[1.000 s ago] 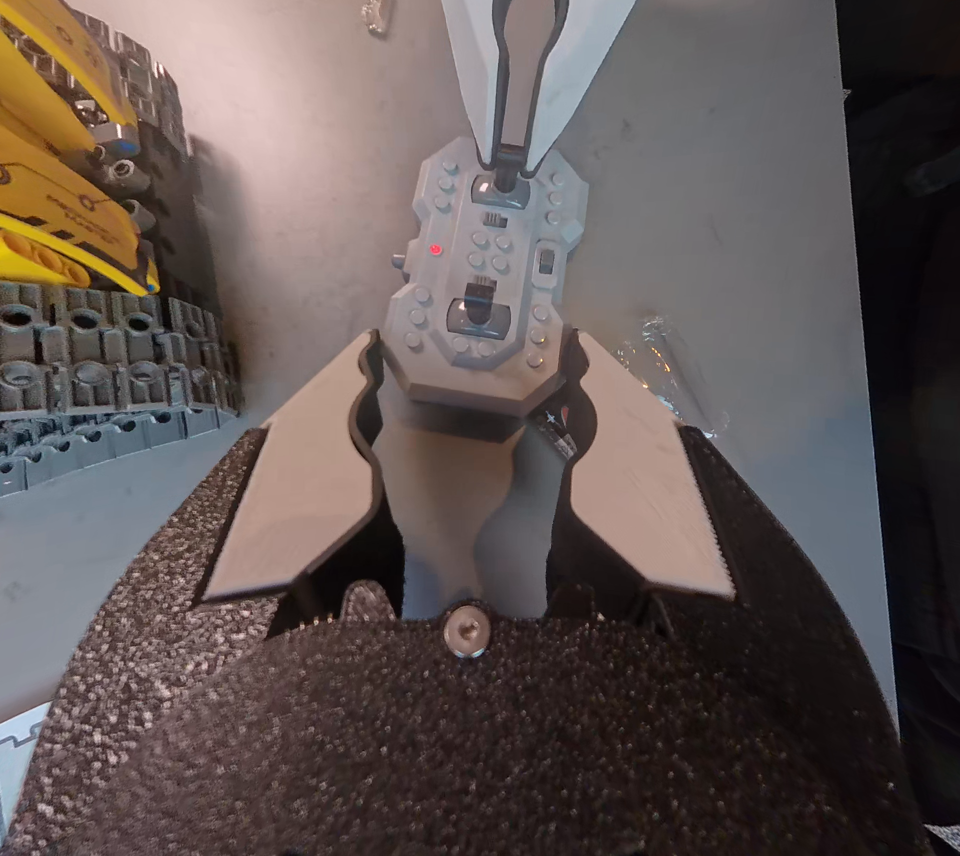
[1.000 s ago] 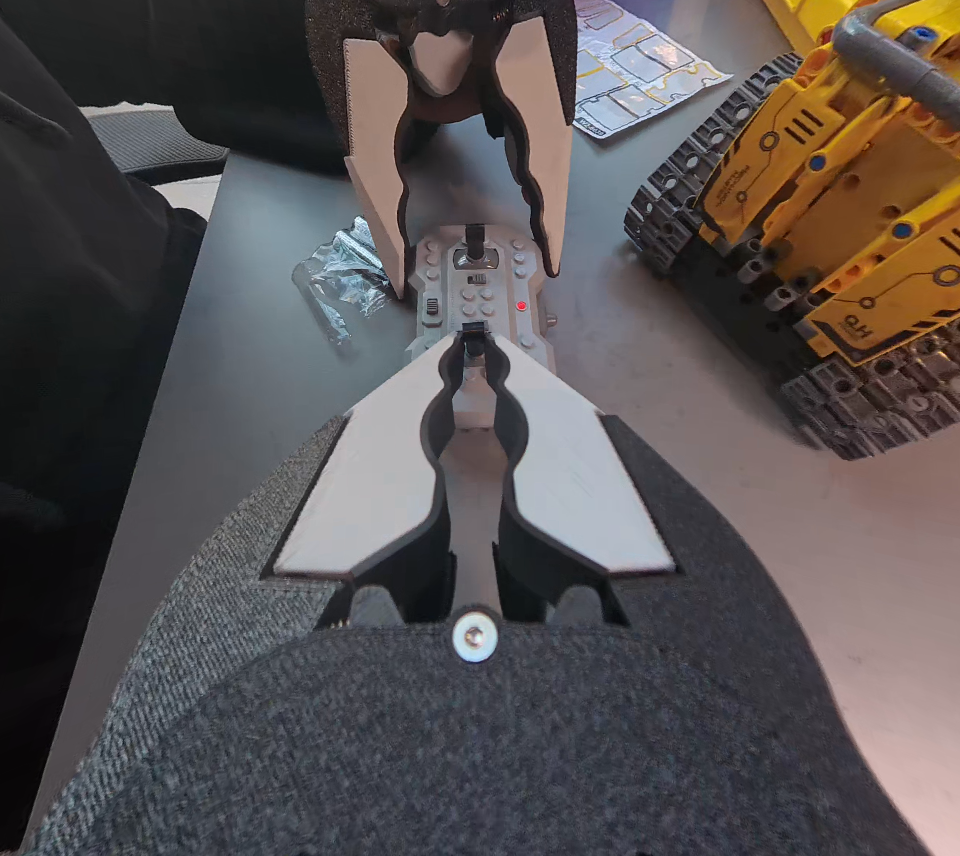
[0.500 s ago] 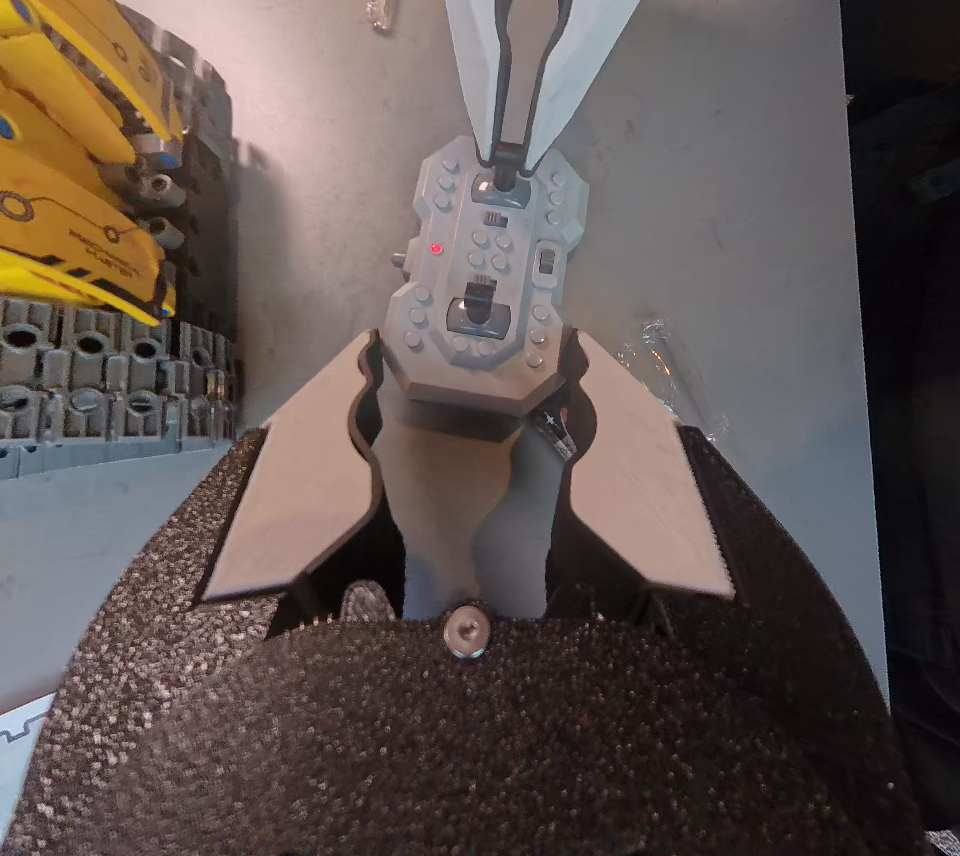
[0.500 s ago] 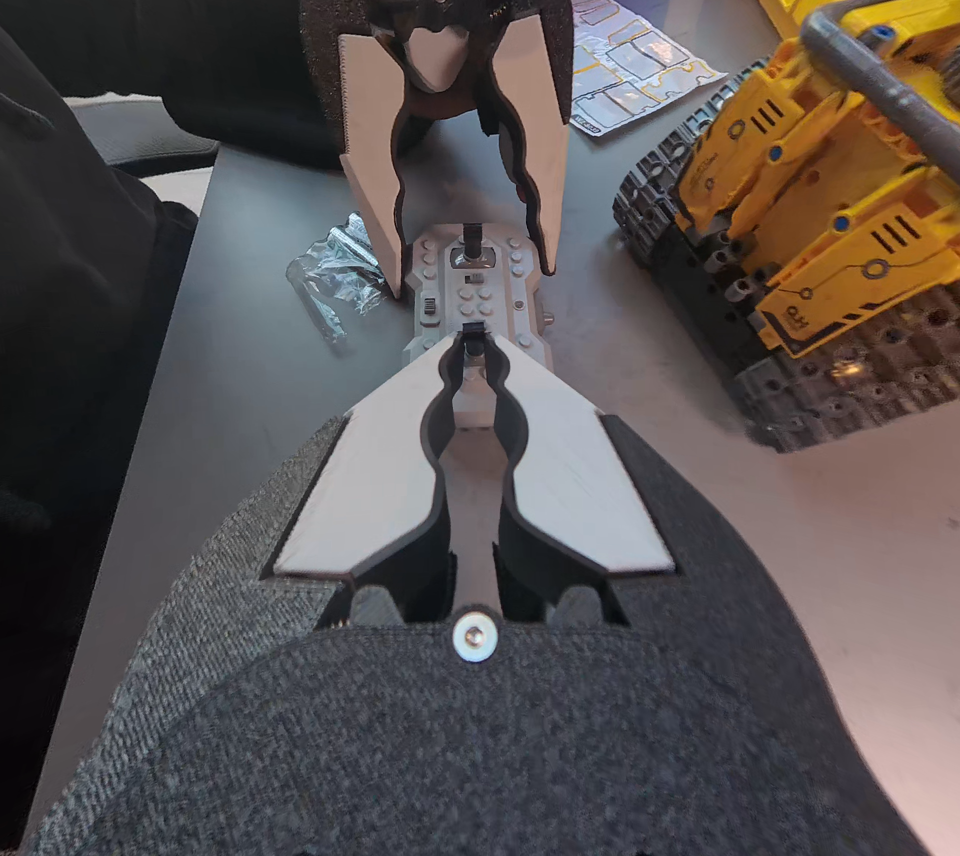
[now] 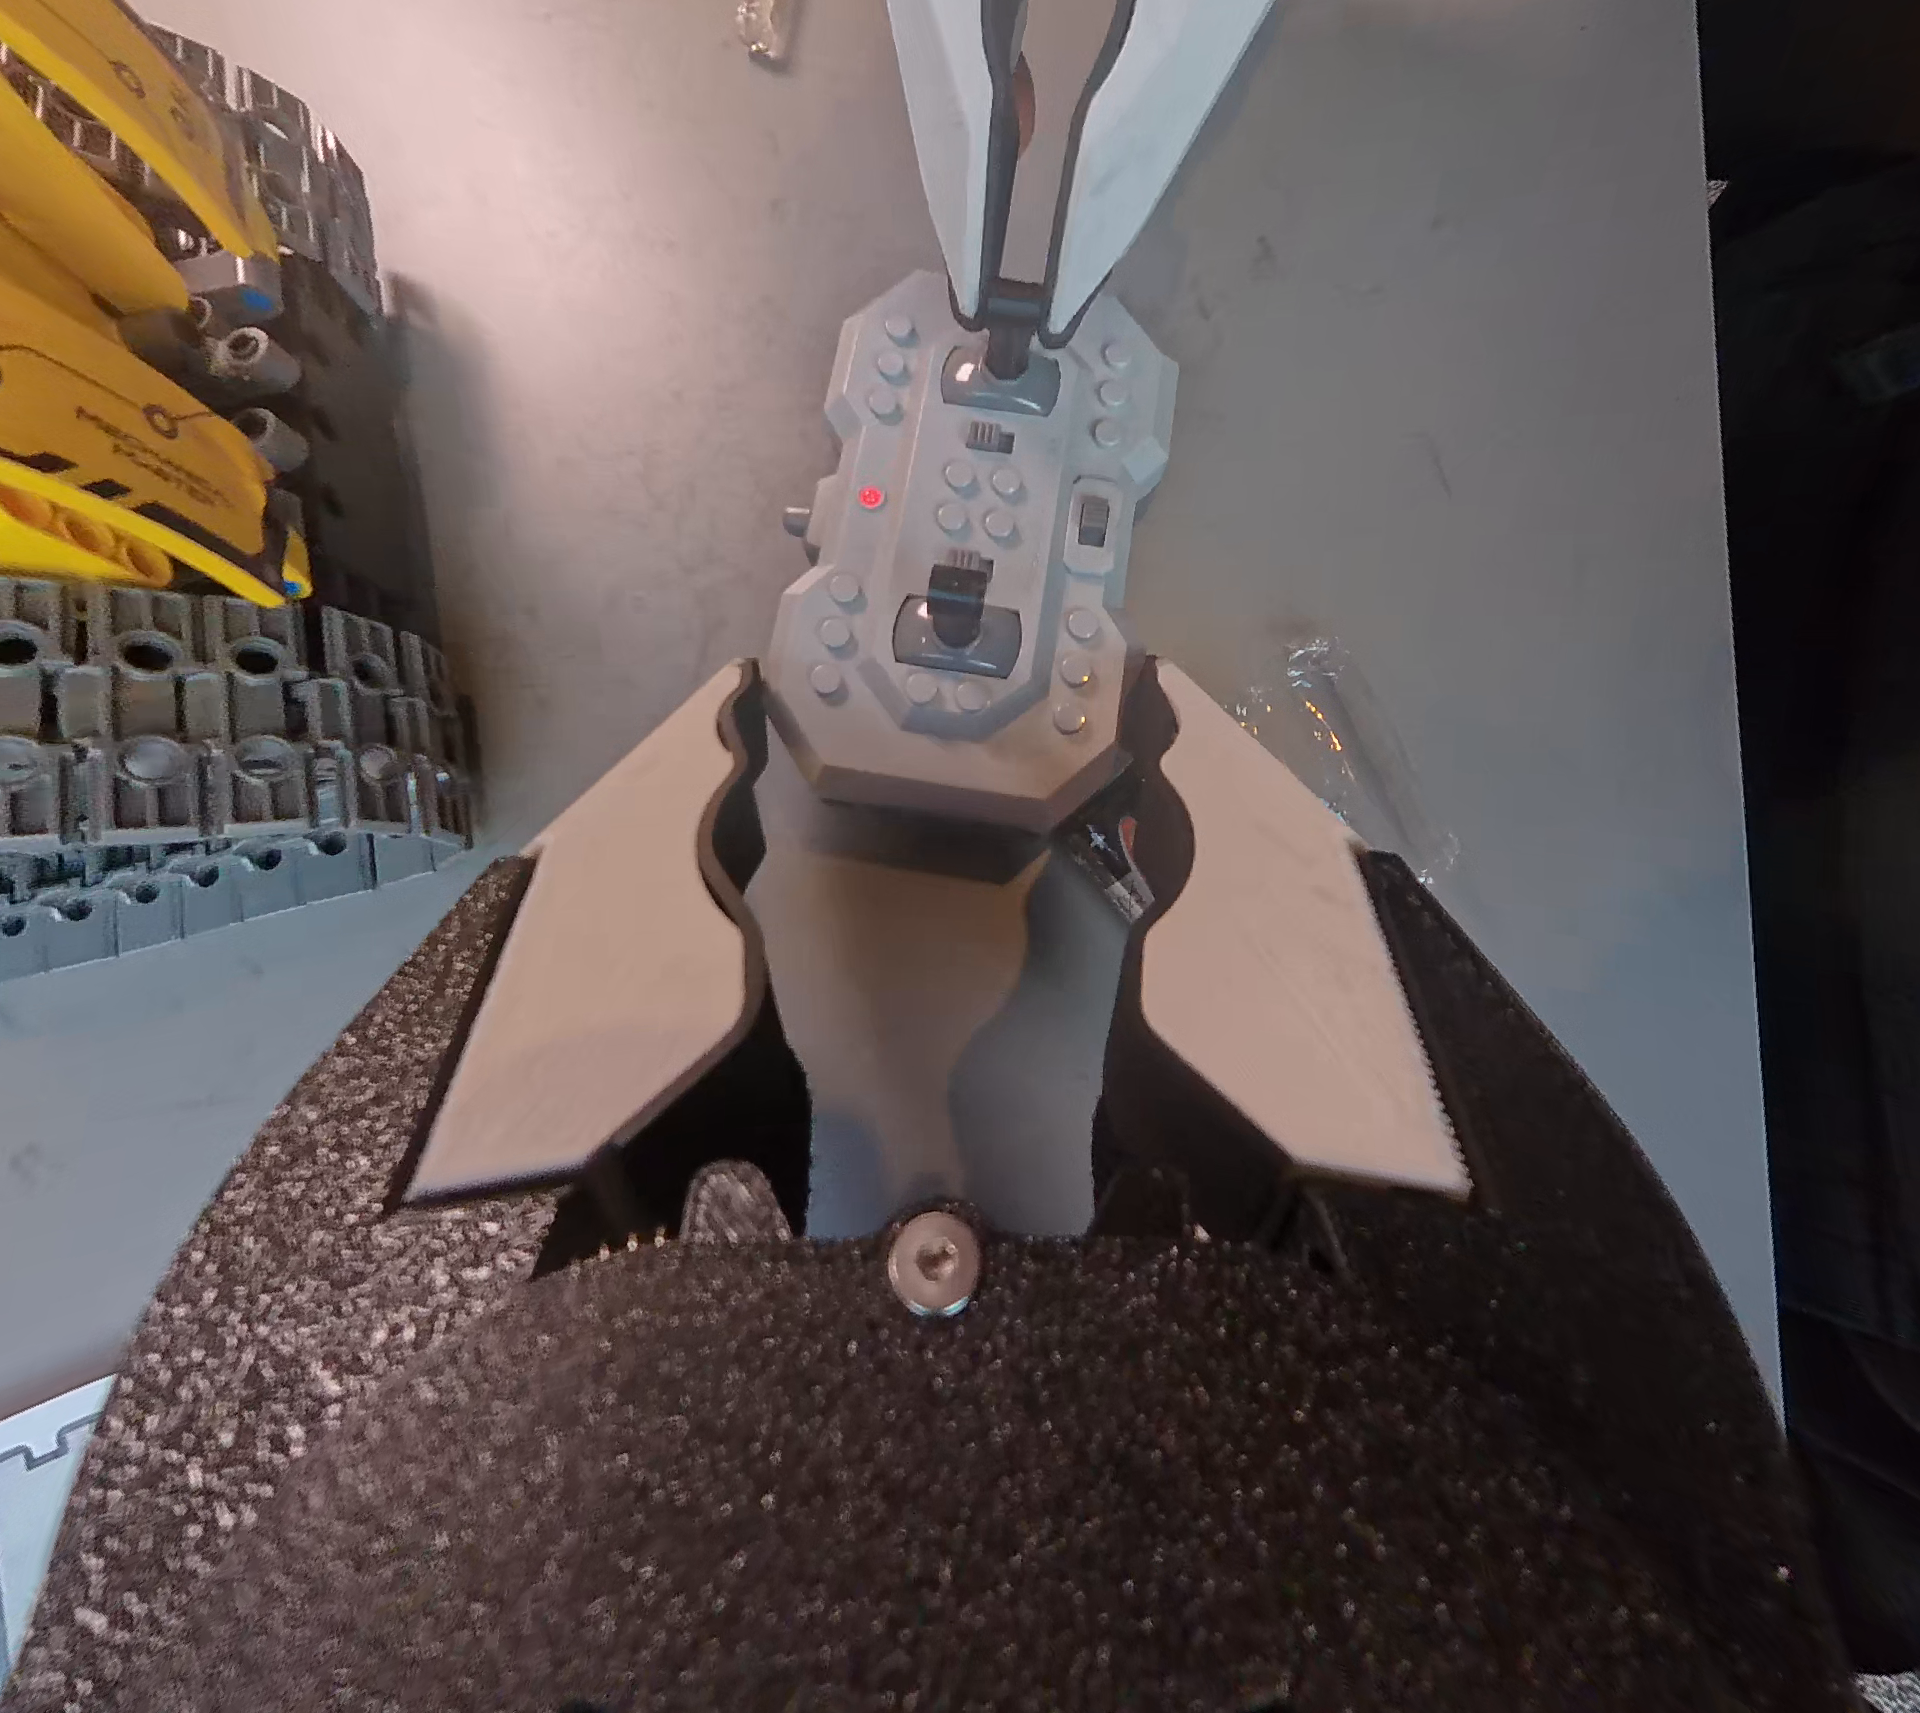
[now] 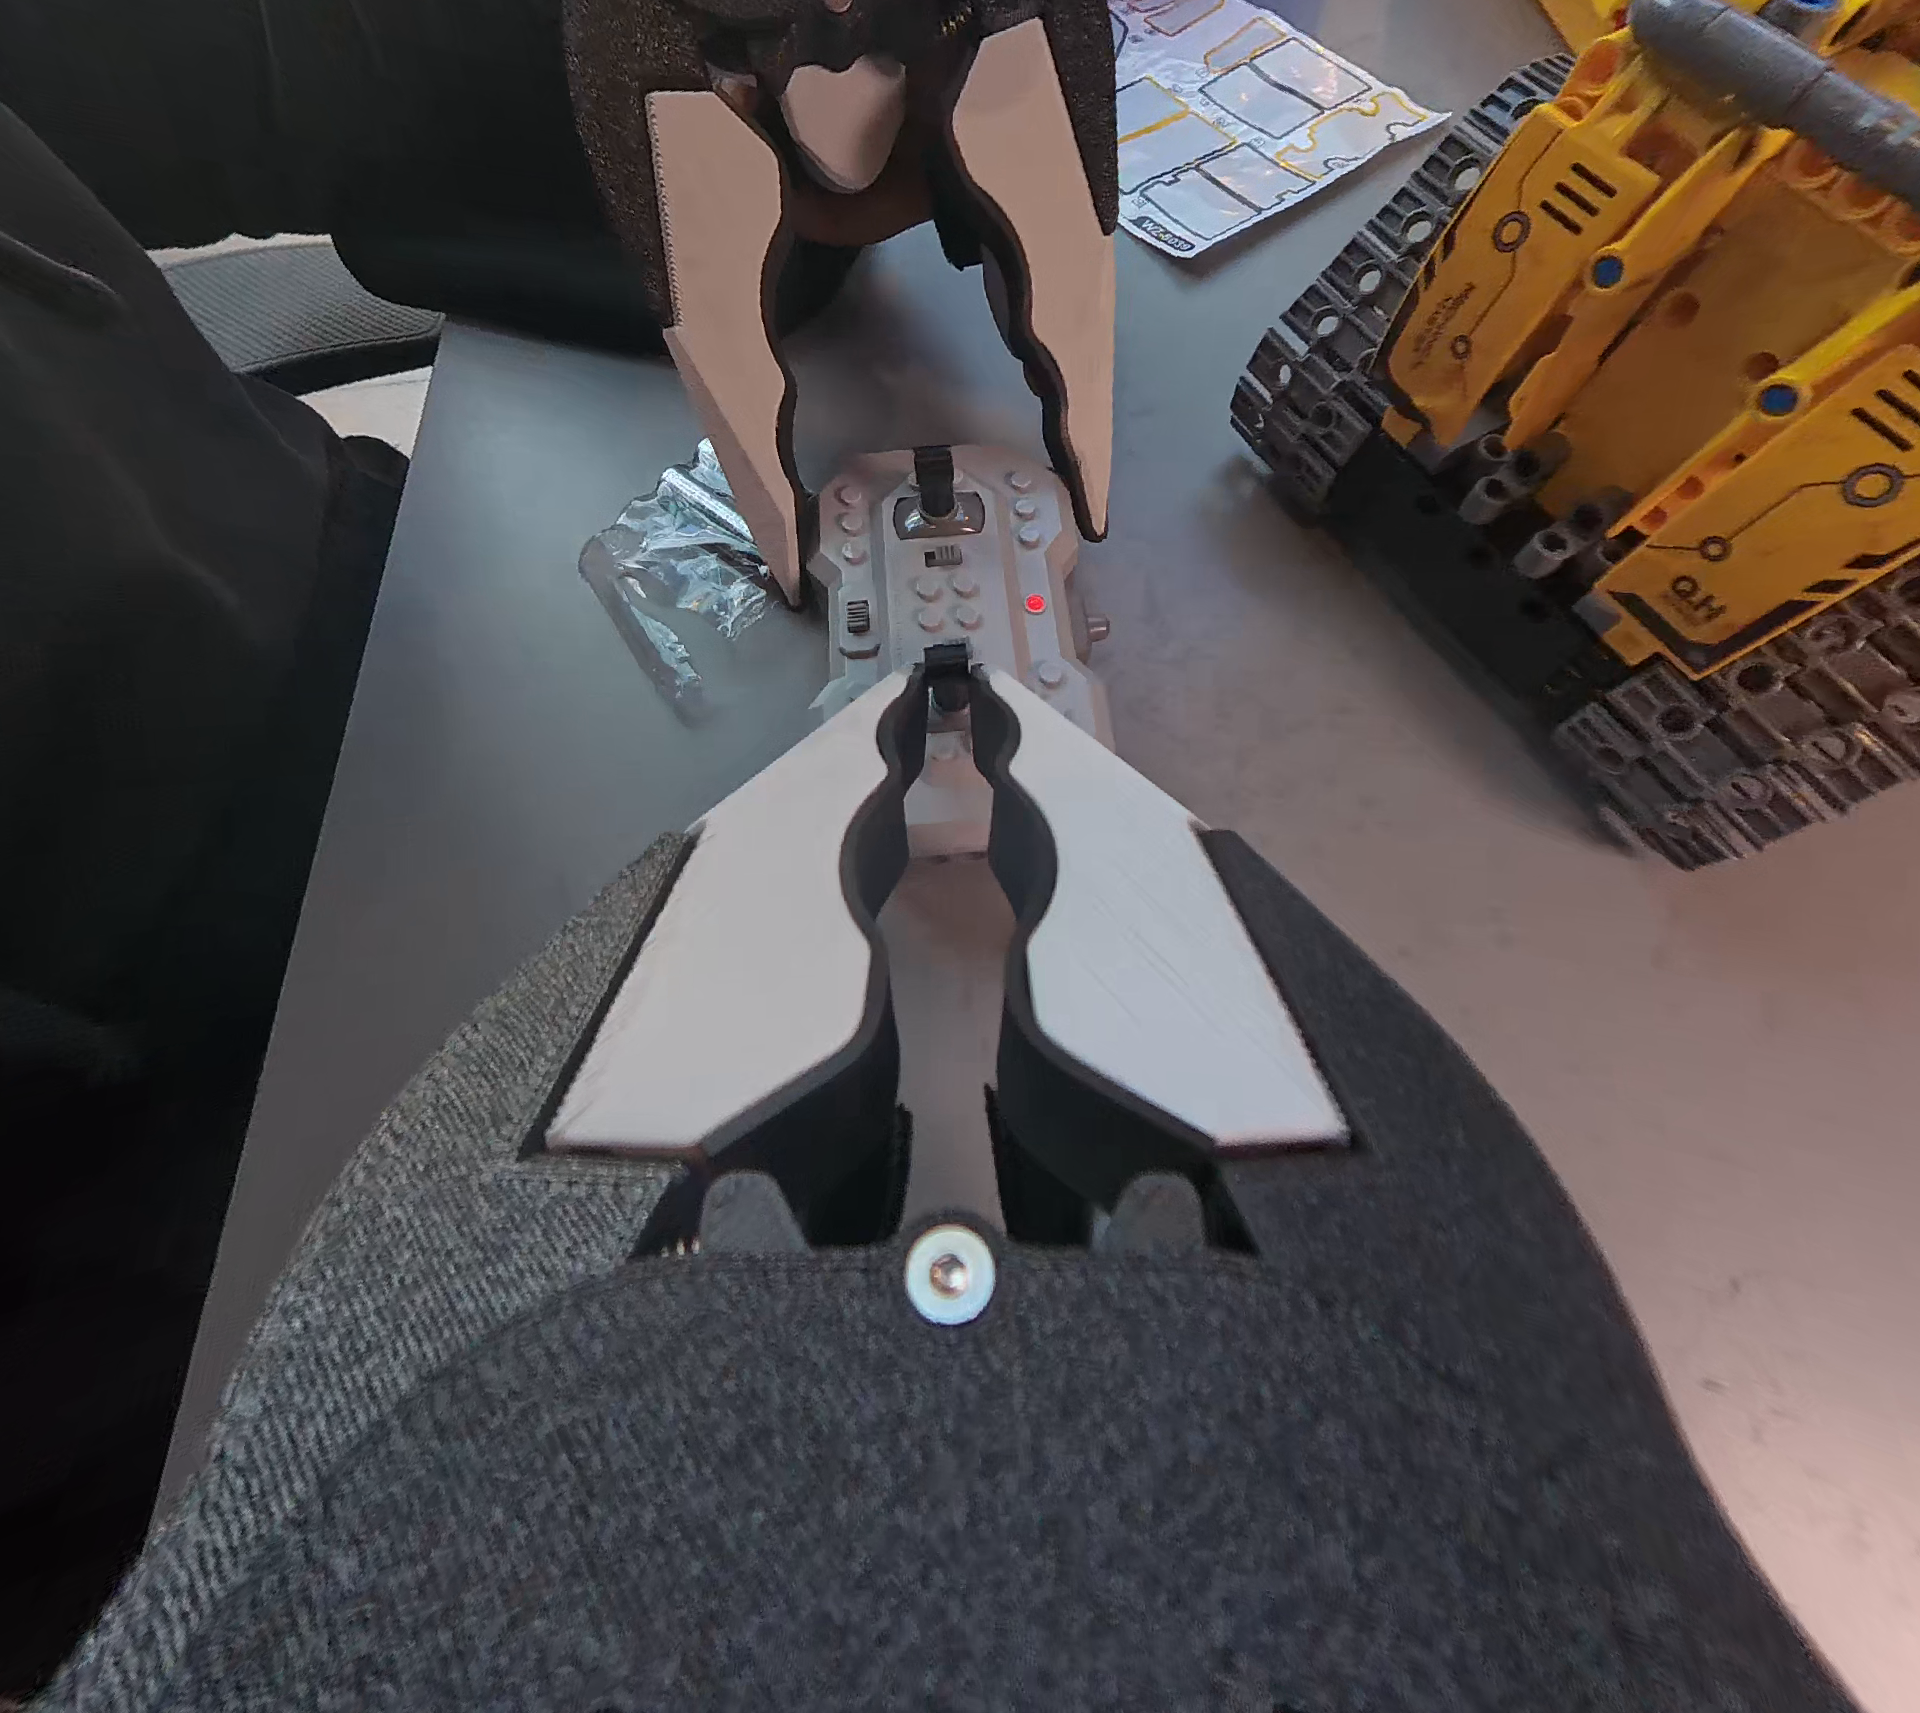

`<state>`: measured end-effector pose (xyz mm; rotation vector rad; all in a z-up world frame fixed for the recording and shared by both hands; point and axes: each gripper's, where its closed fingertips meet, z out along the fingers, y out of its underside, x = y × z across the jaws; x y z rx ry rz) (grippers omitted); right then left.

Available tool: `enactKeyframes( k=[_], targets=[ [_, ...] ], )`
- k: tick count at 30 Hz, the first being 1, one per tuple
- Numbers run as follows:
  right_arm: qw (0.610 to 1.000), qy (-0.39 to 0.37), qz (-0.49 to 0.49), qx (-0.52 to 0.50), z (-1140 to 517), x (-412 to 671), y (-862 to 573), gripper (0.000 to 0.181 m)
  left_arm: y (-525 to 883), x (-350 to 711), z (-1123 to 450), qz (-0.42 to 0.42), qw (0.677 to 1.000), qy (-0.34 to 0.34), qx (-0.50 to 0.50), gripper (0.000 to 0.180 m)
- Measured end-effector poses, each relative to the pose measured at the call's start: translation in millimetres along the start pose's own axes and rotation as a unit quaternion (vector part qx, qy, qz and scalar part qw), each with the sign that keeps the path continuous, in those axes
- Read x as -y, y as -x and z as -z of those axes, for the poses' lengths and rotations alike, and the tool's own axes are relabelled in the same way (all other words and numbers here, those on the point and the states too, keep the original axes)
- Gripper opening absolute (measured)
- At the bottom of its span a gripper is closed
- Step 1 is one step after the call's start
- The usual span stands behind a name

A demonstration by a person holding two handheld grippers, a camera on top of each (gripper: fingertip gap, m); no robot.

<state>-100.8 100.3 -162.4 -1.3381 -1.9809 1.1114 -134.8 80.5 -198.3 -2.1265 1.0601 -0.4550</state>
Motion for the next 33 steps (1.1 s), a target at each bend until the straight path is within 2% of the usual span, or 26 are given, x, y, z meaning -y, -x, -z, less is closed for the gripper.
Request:
enactKeyframes(
  k=[6,10,14,19,28,33],
  targets=[
    [1.0,0.003,0.009,-0.008,-0.2,0.1,-0.3,0.008,-0.2,0.5,-0.3,-0.004,1.0,-0.001,0.006,0.071],
    [1.0,0.008,0.01,-0.019,0.4,-0.3,-1.2,0.008,5.9,1.2,3.4,0.001,0.999,0.004,0.054,0.072],
    [0.999,0.007,0.015,-0.04,1.3,-0.9,0.9,0.008,10.2,1.3,9.6,0.086,0.991,0.001,0.103,0.072],
    [0.999,-0.002,0.028,-0.046,2.6,-1.5,0.6,0.007,13.7,0.0,12.8,0.192,0.965,-0.013,0.181,0.076],
    [0.997,-0.021,0.061,0.033,-3.9,2.7,4.3,0.007,1.6,-6.1,22.0,0.252,0.925,-0.019,0.283,0.068],
    [0.991,-0.033,0.09,0.089,-14.3,10.8,9.6,0.007,-9.2,-12.3,25.5,0.295,0.907,-0.034,0.297,0.053]
  ],
)
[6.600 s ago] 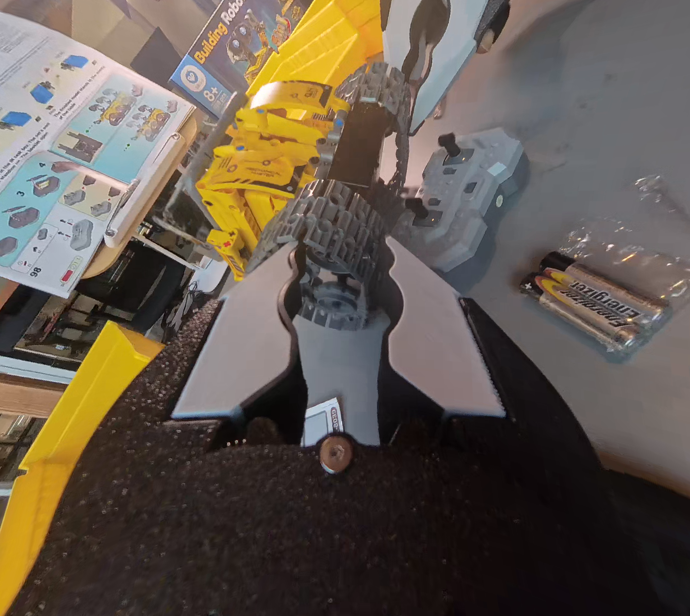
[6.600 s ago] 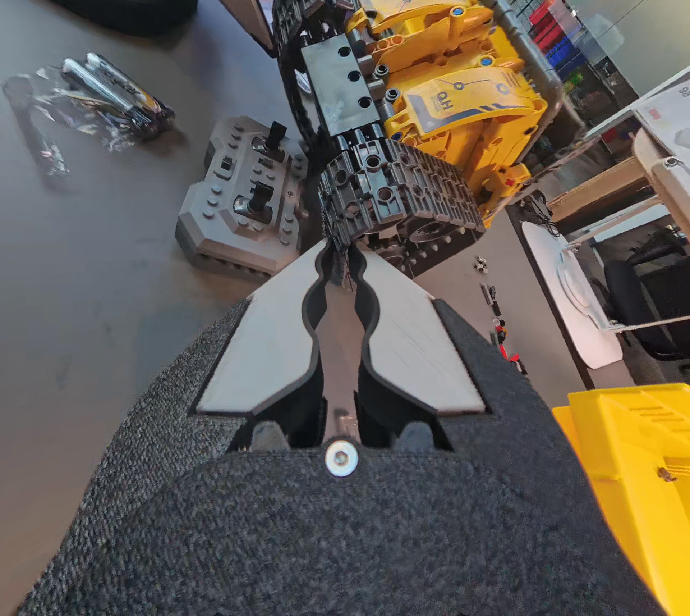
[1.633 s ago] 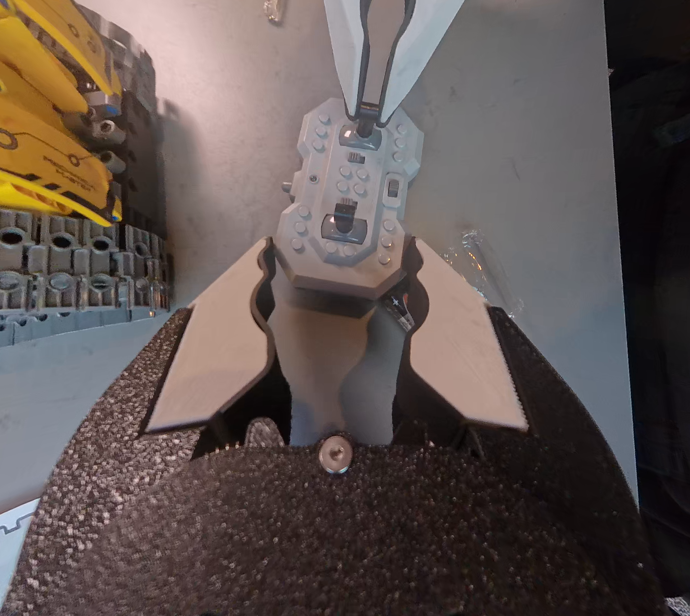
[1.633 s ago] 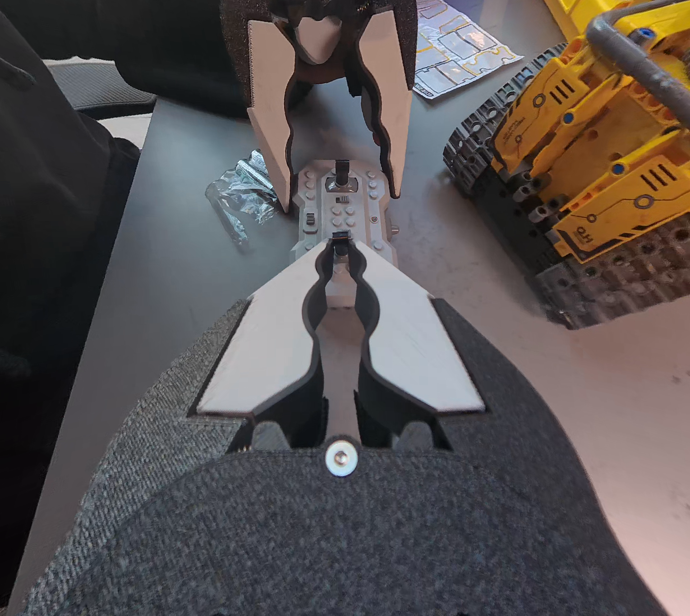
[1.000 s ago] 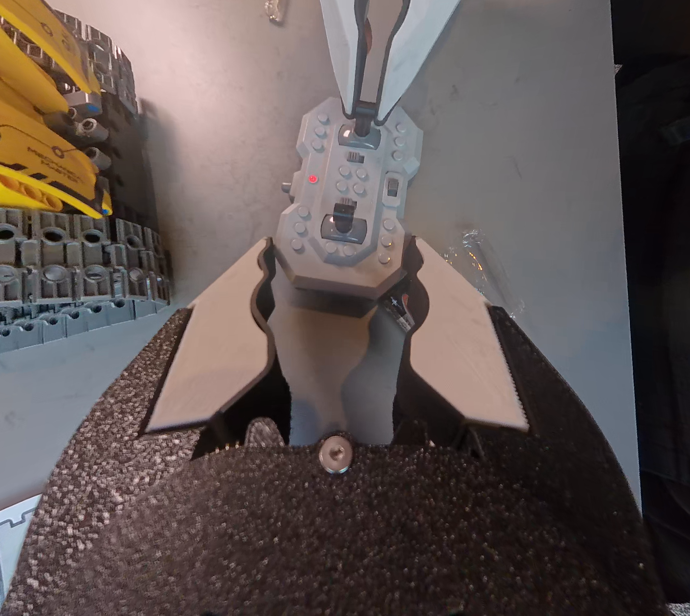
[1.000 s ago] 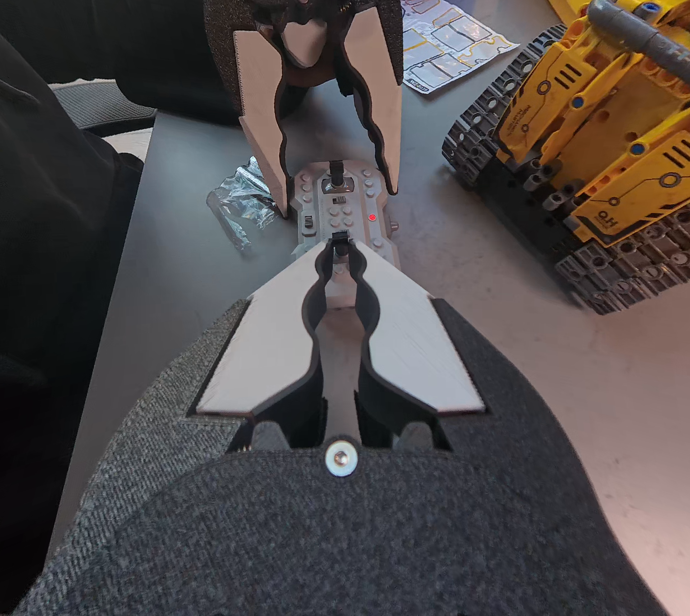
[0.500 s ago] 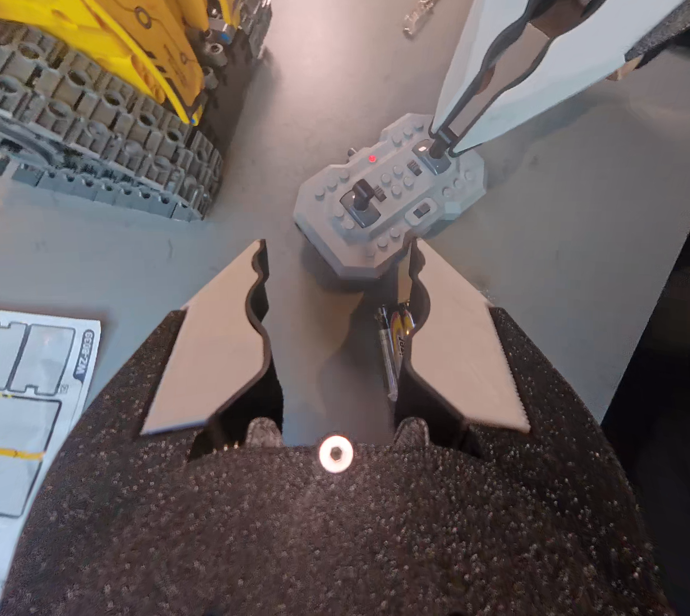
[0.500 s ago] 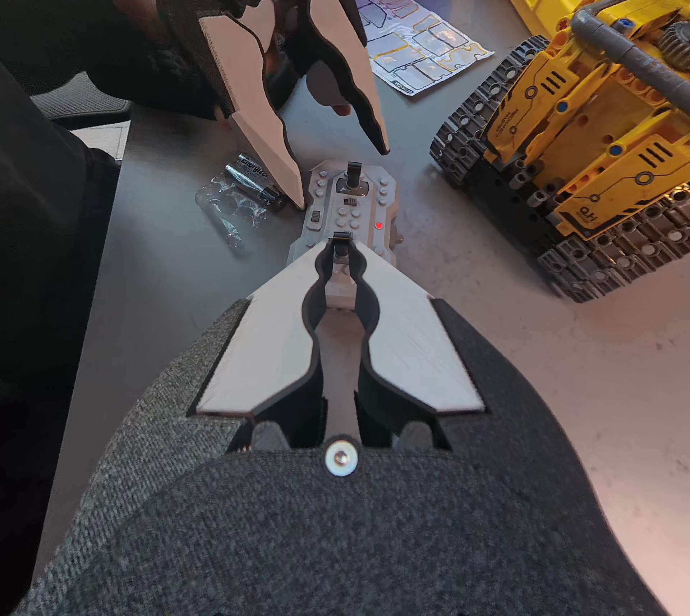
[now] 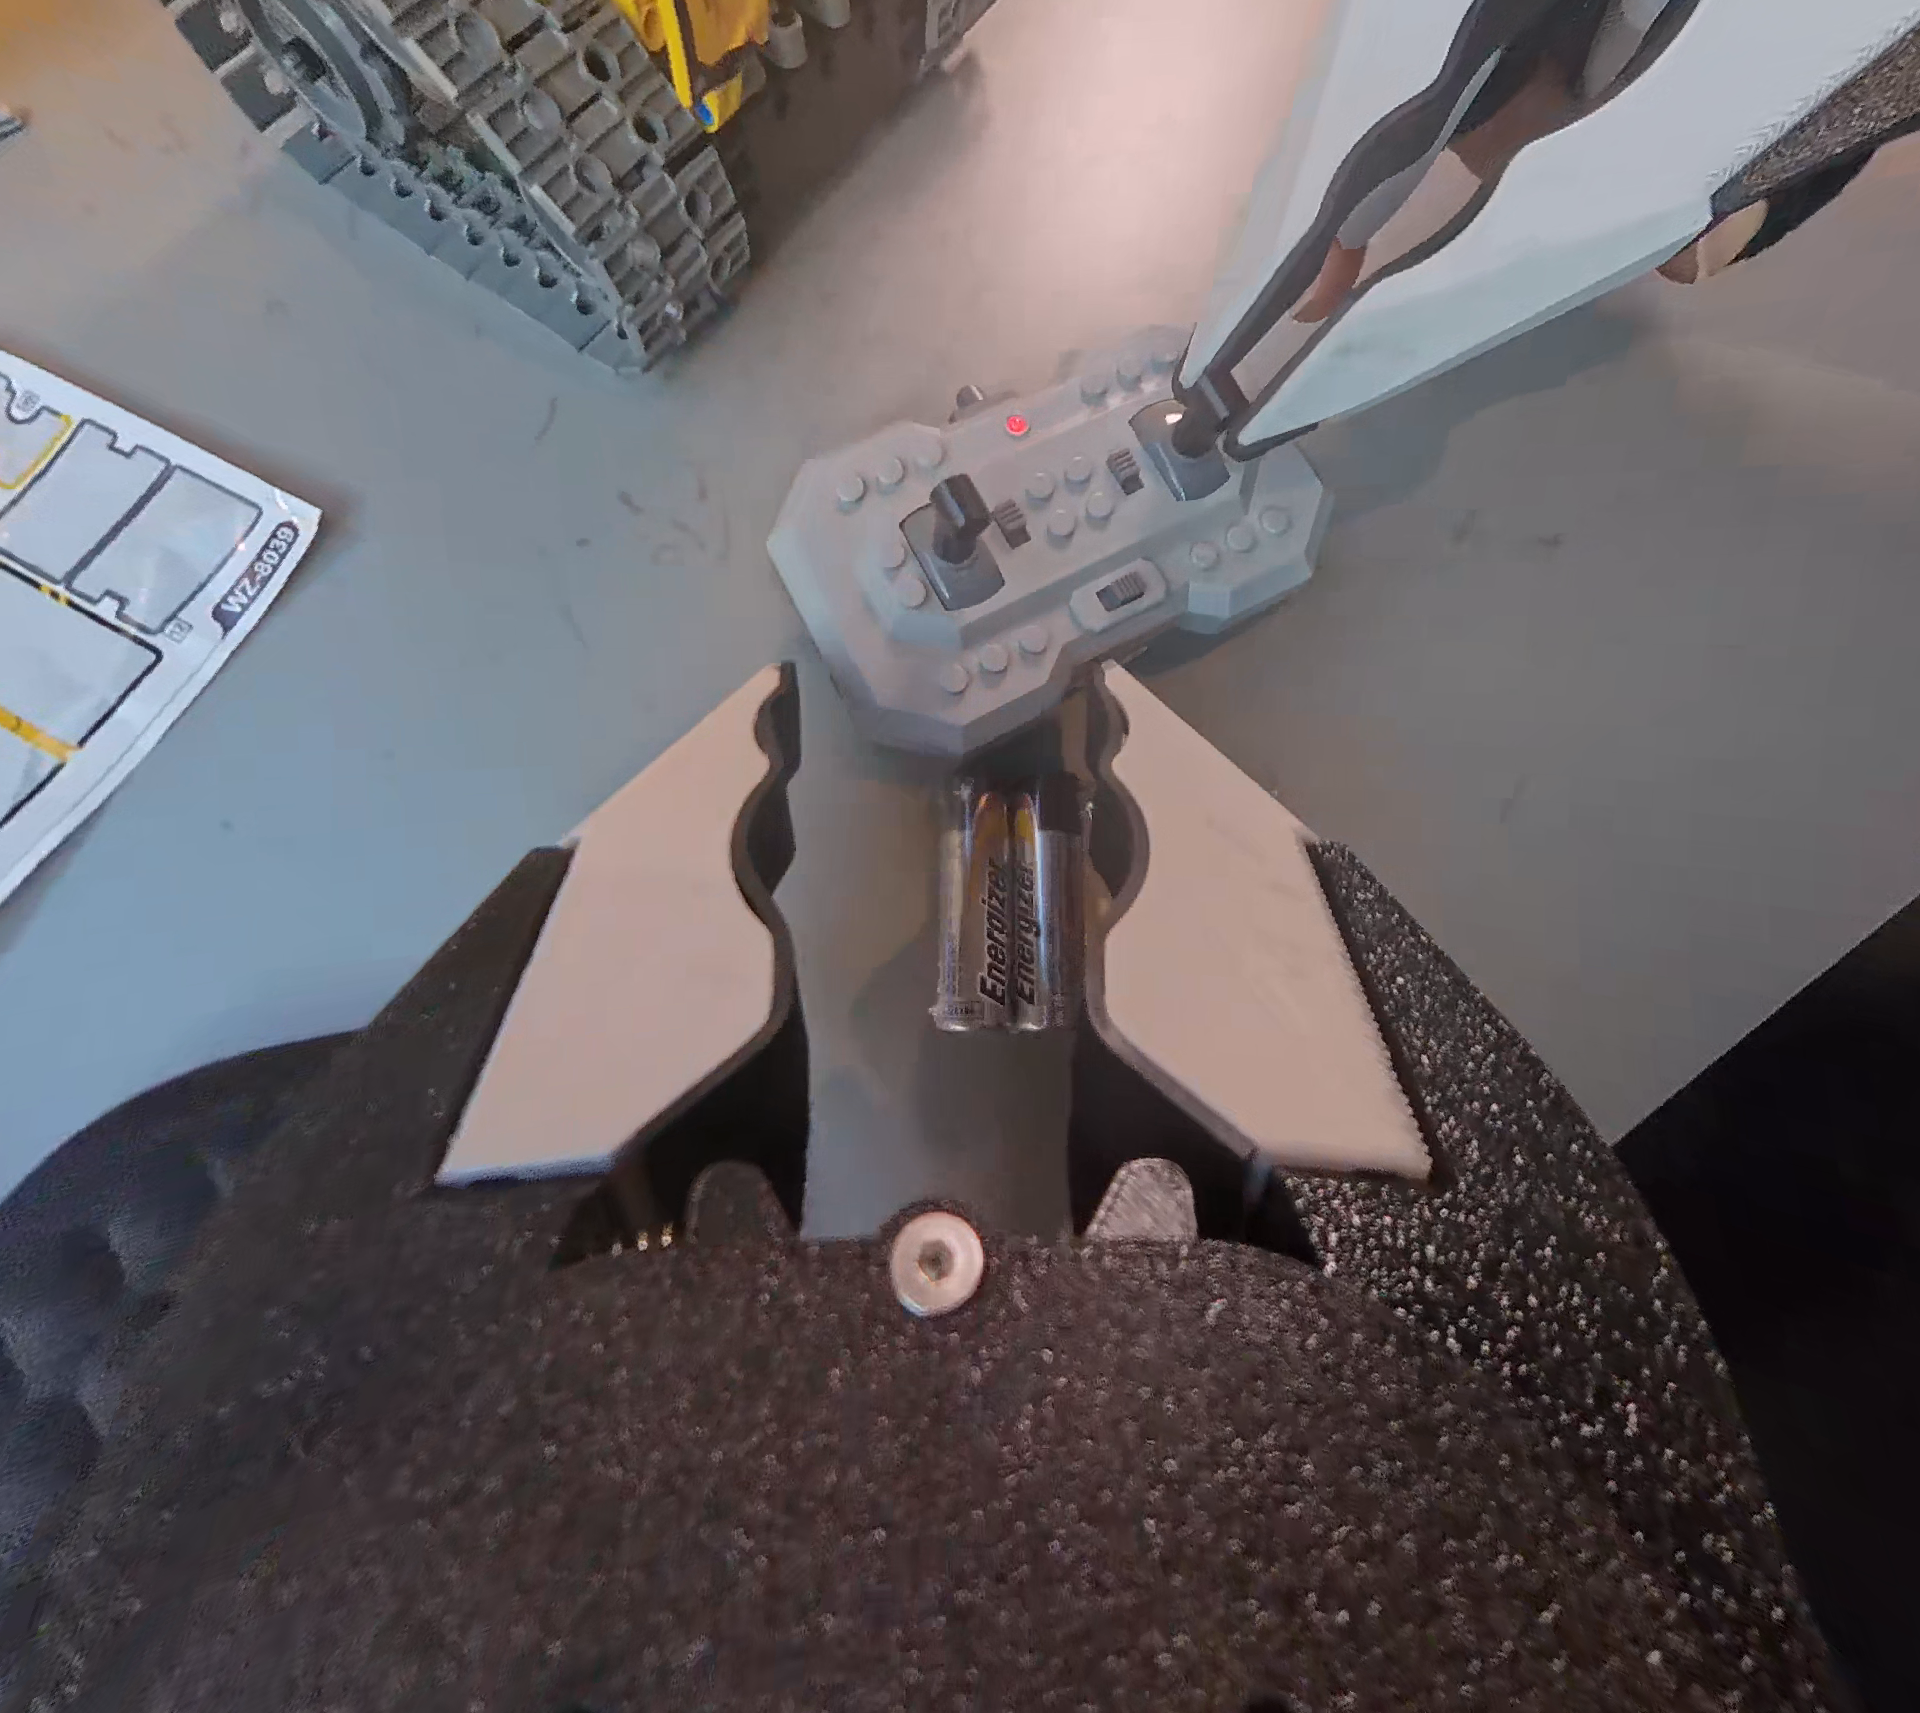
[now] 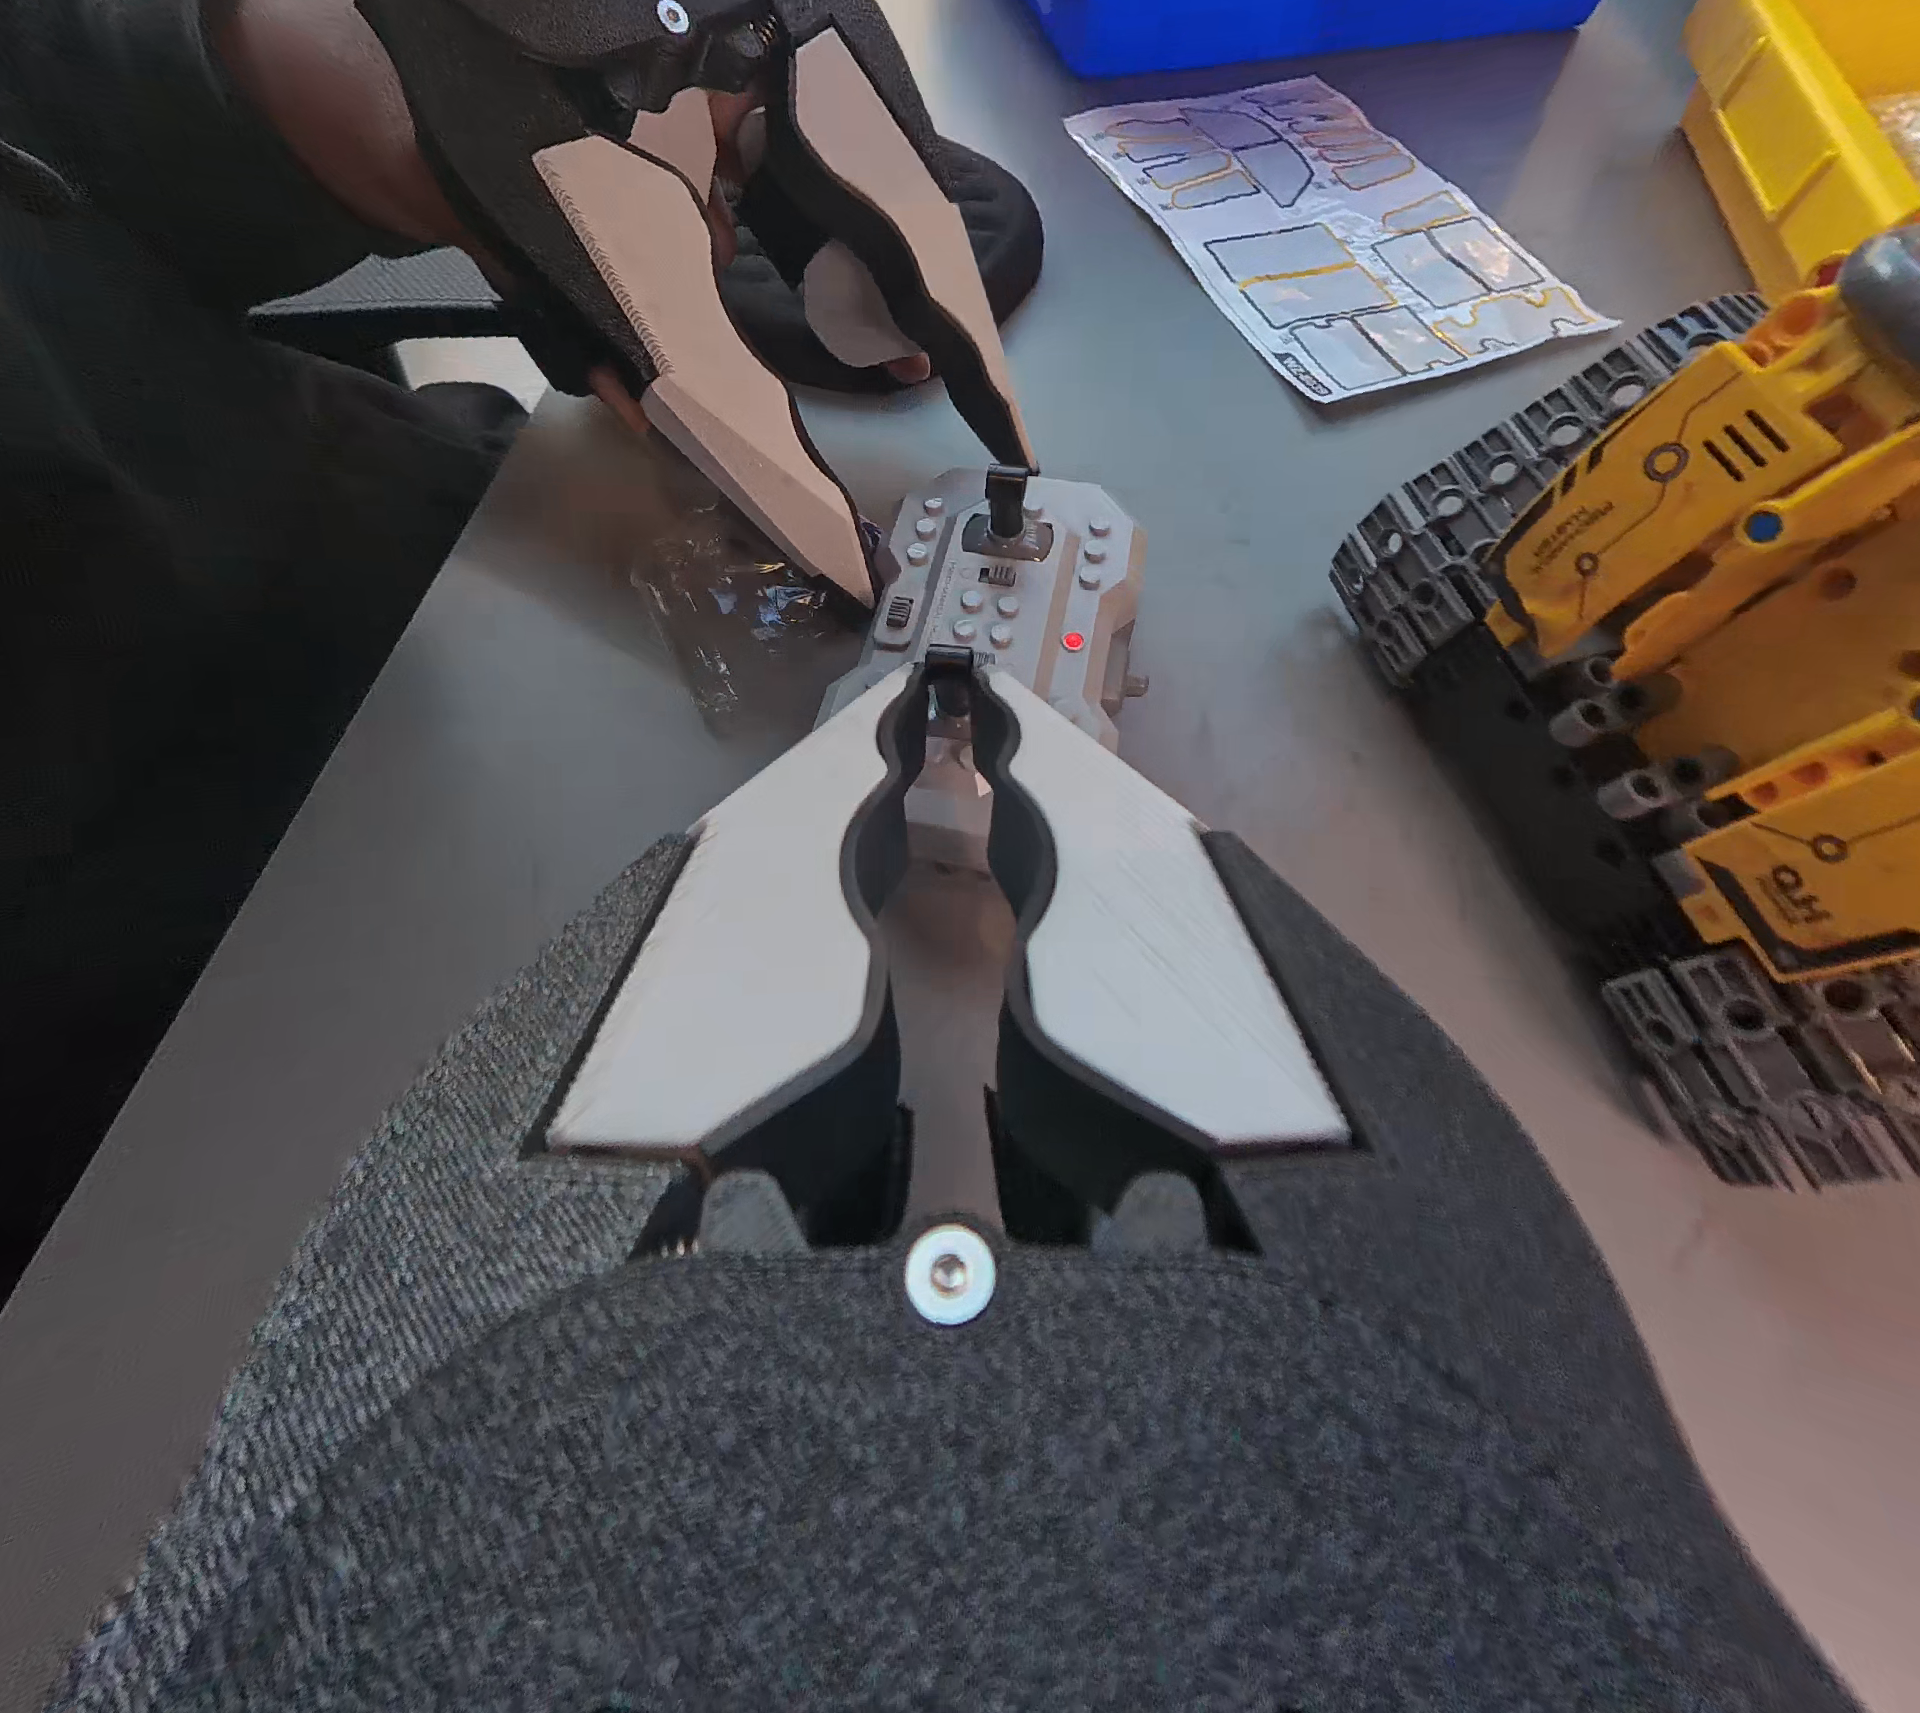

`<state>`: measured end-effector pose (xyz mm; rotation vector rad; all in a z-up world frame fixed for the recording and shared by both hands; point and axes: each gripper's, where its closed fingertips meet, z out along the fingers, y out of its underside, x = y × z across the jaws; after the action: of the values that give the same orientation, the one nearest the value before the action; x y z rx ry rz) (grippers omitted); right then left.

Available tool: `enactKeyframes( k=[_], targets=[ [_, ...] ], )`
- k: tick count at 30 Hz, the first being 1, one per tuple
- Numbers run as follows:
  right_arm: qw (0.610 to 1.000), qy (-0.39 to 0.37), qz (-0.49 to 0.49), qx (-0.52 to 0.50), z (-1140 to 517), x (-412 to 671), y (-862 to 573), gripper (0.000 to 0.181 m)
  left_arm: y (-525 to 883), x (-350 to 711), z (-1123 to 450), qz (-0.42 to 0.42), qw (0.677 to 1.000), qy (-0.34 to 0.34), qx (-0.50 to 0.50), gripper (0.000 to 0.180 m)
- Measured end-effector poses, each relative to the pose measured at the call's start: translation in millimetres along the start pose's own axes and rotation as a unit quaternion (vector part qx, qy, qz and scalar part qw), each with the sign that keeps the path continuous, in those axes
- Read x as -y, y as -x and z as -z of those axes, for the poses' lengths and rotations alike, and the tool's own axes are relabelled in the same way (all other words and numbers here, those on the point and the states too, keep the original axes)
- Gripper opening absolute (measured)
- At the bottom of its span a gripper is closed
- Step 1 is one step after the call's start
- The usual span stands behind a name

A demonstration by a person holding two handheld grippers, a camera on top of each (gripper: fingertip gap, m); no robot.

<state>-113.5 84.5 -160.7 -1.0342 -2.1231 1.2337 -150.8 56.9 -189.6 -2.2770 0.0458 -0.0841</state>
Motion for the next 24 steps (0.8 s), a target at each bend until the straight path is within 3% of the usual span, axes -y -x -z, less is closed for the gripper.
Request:
enactKeyframes(
  k=[6,13,17,24],
  targets=[
    [0.999,-0.017,-0.017,0.037,-1.5,1.9,3.4,0.008,-5.2,-3.1,-0.1,0.038,0.999,0.0,-0.004,0.05],
    [0.996,-0.005,-0.066,0.052,4.1,-2.9,15.8,0.008,-19.5,-10.3,8.5,0.024,1.0,0.007,0.016,0.044],
    [0.996,0.003,-0.071,0.05,-0.6,-1.0,24.2,0.008,-22.6,-17.7,16.9,0.049,0.998,-0.028,0.037,0.043],
    [0.999,0.025,-0.025,0.024,4.6,-4.0,26.0,0.008,-18.9,-10.6,13.7,0.017,0.995,-0.068,0.07,0.05]
  ],
)
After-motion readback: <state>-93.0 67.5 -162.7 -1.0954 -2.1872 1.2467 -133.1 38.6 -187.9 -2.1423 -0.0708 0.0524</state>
